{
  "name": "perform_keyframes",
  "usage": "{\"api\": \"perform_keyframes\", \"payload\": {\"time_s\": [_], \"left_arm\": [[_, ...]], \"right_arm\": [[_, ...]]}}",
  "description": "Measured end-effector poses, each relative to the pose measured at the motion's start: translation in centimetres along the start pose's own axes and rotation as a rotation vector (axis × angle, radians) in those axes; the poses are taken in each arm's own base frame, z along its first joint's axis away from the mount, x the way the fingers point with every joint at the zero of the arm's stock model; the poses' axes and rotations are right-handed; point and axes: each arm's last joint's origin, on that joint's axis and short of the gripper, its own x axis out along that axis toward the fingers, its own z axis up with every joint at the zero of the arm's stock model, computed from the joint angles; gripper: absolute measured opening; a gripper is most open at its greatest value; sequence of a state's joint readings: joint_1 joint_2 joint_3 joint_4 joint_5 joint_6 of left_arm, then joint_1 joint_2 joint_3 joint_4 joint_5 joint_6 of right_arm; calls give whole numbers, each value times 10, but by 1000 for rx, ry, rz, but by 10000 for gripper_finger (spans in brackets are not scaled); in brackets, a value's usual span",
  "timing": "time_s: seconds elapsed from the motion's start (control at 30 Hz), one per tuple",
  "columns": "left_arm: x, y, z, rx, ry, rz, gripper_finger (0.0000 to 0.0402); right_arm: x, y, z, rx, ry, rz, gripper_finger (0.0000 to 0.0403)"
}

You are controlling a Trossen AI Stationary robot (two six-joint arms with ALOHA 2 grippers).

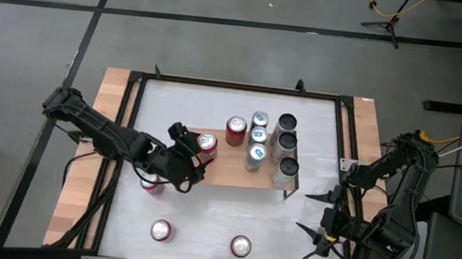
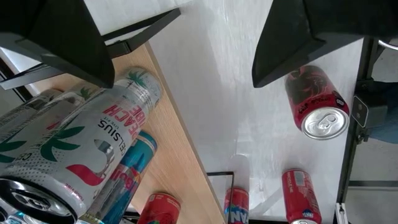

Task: Place canned beverage on shelf
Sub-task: Put the top right red soda can on the shelf

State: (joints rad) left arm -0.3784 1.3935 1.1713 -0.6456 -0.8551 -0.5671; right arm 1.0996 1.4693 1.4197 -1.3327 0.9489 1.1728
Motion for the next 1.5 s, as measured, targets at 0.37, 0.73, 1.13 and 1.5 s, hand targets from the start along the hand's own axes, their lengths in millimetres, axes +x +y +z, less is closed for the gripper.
{"api": "perform_keyframes", "payload": {"time_s": [0.37, 0.73, 1.13, 1.5], "left_arm": [[5, 0, 0, -27, 5, 17, 399], [9, -1, -1, -37, 12, 16, 371], [9, -1, 0, -34, 12, 12, 280], [16, 6, 4, 5, 53, -28, 281]], "right_arm": [[0, 0, 0, 0, 0, 0, 370], [0, 0, 0, 0, 0, 0, 370], [0, 0, 0, 0, 0, 0, 370], [0, 0, 0, 0, 0, 0, 370]]}}
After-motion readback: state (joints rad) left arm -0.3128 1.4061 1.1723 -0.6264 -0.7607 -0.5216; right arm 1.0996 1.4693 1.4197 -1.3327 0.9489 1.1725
